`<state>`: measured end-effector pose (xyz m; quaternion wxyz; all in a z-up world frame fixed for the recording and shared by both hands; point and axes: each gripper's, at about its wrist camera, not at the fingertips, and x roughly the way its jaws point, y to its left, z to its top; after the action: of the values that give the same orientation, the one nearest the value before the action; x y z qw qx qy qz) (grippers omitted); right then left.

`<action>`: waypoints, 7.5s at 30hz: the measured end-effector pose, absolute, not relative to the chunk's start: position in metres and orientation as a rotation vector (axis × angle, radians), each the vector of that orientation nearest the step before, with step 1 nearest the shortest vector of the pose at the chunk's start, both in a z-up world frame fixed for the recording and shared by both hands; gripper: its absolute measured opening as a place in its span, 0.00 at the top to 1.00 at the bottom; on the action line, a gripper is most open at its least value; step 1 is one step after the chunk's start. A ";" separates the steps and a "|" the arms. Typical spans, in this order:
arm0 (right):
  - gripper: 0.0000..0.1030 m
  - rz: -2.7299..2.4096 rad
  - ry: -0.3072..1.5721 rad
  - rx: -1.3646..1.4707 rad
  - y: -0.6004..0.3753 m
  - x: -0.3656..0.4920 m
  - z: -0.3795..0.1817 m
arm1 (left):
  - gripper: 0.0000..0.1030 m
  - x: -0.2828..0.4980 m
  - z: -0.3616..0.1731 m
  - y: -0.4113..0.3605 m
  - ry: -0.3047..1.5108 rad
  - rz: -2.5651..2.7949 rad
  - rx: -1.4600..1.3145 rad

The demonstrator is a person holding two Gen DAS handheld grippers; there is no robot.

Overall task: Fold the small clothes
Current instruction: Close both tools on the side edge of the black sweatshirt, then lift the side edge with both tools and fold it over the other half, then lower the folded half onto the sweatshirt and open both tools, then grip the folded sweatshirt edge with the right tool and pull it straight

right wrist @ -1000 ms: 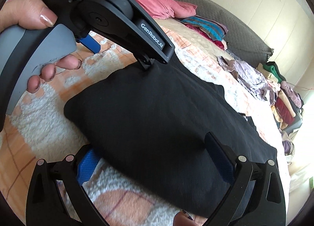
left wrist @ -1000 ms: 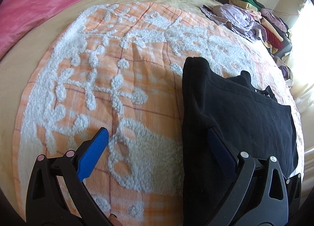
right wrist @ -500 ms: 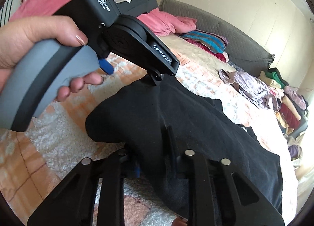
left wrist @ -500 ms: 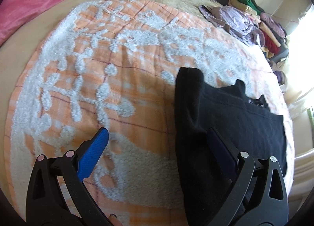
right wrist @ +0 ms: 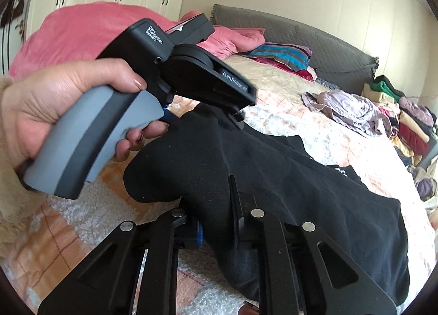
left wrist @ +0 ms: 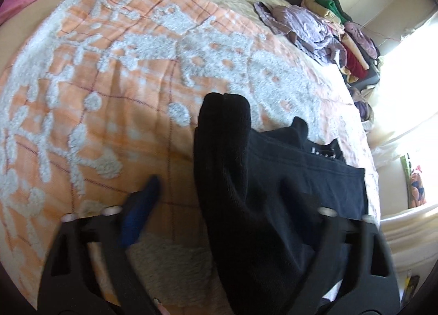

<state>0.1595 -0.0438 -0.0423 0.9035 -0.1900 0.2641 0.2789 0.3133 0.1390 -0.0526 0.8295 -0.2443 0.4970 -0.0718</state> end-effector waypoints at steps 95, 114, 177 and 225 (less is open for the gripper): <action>0.90 0.291 0.634 0.157 -0.244 0.148 -0.023 | 0.84 0.334 0.011 -0.120 1.014 -0.294 -0.170; 0.90 0.256 0.696 0.239 -0.265 0.155 -0.032 | 0.80 0.350 -0.010 -0.150 1.069 -0.299 -0.134; 0.19 0.318 0.860 0.601 -0.342 0.189 -0.039 | 0.18 0.322 0.012 -0.128 0.945 -0.299 -0.186; 0.82 0.407 0.864 0.309 -0.327 0.271 -0.034 | 0.12 0.256 -0.040 -0.113 0.953 -0.247 -0.076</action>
<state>0.2712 -0.3273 -0.0336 0.8767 0.1482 0.4139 0.1952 0.2564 -0.1127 -0.0400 0.8805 -0.0366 0.4574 -0.1187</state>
